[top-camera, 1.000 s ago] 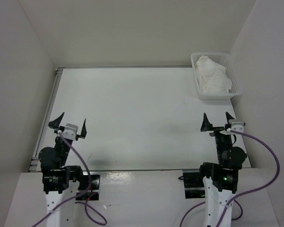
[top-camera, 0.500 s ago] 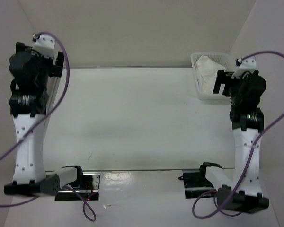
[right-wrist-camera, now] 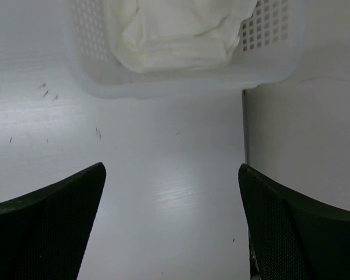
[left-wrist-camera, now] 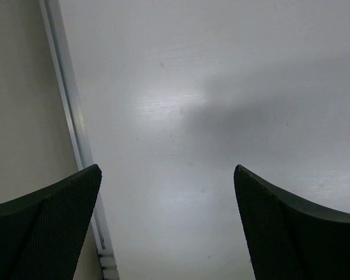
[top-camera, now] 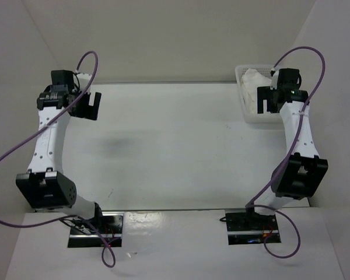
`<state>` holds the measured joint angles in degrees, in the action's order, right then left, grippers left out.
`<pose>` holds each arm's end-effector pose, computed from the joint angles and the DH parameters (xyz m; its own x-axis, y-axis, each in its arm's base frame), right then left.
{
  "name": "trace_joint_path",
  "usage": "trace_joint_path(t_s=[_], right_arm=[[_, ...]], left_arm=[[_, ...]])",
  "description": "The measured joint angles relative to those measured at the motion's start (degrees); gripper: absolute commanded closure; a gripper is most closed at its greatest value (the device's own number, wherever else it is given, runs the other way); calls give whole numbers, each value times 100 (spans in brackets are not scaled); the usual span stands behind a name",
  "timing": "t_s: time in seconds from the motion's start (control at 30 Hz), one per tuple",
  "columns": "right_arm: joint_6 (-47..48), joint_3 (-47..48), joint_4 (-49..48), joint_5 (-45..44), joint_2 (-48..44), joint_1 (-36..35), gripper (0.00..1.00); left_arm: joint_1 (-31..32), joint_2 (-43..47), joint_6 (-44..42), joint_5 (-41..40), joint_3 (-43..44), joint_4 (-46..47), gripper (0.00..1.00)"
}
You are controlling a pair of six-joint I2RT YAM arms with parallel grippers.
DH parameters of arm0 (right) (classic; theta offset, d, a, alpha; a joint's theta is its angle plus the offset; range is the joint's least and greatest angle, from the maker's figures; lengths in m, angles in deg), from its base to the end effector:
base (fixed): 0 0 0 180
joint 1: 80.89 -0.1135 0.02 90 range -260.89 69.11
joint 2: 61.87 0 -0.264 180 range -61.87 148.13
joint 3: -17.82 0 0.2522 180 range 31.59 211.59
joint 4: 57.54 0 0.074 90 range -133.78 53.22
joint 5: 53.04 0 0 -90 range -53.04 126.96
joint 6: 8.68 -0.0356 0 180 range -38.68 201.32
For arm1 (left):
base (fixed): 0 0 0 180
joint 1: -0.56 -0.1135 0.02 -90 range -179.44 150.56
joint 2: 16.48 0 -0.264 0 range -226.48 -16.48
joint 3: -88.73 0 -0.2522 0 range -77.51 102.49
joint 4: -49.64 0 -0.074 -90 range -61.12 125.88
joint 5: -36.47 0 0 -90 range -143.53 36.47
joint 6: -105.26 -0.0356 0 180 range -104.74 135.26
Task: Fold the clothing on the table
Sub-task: Grab the skirt from the pile
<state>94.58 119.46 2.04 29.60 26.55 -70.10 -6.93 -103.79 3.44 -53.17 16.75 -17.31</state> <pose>0.3269 -0.0669 0.3560 -0.7544 -0.0878 -0.6505 0.1022 0.9632 -0.2485 0.3166 0.0414 0.3872 -0.7267 0.1111 -0.6779 0.0233 0.9903 0.1372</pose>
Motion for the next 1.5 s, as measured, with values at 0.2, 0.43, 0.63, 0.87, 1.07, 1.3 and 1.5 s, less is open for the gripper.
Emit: trace_joint_path(t_s=[0.2, 0.43, 0.63, 0.87, 1.07, 1.3, 1.5], right_arm=[[-195, 1401, -94, 26, 1217, 341, 2], [-529, 3222, -42, 490, 3119, 710, 2], [-629, 4597, 219, 704, 4535, 623, 2], [-590, 5453, 503, 697, 5333, 304, 2], [-590, 5921, 581, 715, 5834, 236, 2], [-566, 5987, 680, 645, 6247, 236, 6], [-461, 6063, 704, 601, 6312, 236, 78]], left_arm=[[4, 1821, 269, -4, -1552, 1246, 0], [-63, 2695, 308, 11, -2555, 1725, 0], [-470, 2680, 313, 153, -2874, 1637, 0], [-1078, 2885, 267, 745, -3001, 1414, 0], [-1469, 2911, 256, 1123, -3178, 1370, 0], [-1611, 2914, 254, 1355, -3204, 1331, 0], [-1674, 2914, 254, 1475, -3204, 1327, 0]])
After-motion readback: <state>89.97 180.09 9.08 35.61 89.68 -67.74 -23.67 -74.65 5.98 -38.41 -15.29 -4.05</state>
